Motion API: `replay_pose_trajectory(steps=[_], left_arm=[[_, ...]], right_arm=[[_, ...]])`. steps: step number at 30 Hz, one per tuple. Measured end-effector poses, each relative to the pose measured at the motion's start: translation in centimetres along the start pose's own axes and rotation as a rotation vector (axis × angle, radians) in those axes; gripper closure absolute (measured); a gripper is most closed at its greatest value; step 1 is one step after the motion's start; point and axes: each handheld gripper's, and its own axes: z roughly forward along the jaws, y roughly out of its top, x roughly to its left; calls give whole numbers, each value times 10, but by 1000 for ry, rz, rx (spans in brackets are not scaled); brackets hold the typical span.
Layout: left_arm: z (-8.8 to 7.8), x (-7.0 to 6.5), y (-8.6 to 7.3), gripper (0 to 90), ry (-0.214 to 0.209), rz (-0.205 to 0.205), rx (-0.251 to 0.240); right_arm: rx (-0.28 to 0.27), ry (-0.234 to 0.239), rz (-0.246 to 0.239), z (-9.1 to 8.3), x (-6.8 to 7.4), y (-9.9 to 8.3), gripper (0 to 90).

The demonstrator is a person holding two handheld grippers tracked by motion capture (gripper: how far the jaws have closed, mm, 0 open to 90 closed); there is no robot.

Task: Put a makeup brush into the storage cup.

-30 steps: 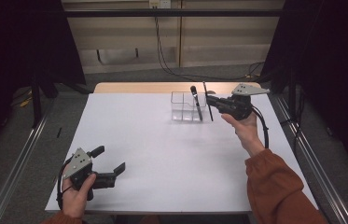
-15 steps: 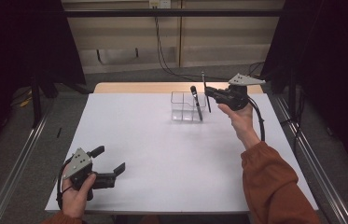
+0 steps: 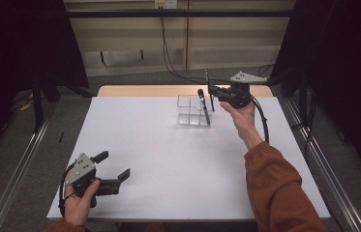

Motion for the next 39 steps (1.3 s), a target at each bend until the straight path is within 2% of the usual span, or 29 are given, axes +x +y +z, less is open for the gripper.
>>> replay_pose_trajectory(steps=[2, 13, 18, 21, 29, 39], left_arm=[[0, 0, 0, 17, -1, 0, 0], [0, 0, 0, 17, -3, 0, 2], [0, 0, 0, 17, -1, -8, -2], [0, 0, 0, 17, -5, -2, -1], [0, 1, 0, 17, -3, -4, -2], [-1, 1, 0, 17, -5, -1, -5]], right_arm=[[10, -6, -7, 3, -1, 1, 860], [12, -46, 26, 16, -9, 5, 860], [7, -70, 3, 21, -7, 6, 859], [5, -76, 8, 24, -8, 6, 859], [18, -83, 28, 29, -13, -4, 859], [28, -70, 29, 35, -7, -12, 859]])
